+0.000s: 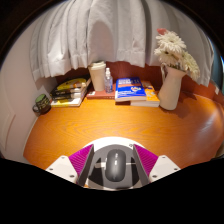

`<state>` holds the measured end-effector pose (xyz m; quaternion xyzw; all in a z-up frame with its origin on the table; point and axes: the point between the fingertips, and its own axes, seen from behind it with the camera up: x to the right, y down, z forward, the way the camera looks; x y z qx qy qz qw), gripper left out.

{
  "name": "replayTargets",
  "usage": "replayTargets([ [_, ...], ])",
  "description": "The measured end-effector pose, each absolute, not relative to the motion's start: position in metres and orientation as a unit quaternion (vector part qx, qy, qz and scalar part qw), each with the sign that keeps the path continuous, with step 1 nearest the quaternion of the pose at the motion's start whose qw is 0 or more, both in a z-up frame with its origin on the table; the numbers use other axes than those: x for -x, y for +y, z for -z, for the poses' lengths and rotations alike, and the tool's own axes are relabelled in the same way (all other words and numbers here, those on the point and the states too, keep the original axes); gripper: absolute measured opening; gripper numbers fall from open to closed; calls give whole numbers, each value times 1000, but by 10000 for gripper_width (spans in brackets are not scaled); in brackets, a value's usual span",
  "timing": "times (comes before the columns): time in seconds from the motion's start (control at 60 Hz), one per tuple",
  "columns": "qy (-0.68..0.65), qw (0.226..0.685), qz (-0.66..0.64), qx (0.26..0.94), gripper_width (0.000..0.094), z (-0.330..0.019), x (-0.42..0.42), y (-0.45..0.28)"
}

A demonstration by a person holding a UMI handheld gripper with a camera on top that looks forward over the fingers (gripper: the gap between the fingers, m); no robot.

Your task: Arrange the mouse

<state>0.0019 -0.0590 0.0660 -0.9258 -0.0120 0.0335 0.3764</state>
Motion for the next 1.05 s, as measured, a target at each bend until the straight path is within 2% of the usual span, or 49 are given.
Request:
replayTargets([
  [0.1,-18,403,-46,914,827,-119,7,-65],
  [0.233,-32,434,-54,899,832,-181,18,-81],
  [0.45,-42,464,-67,882,832,-240,21,-101],
  [0.667,-29,466,-59,883,832,-252,1,-110],
  [1.05,-27,455,-66,887,836,-244,9,-128],
])
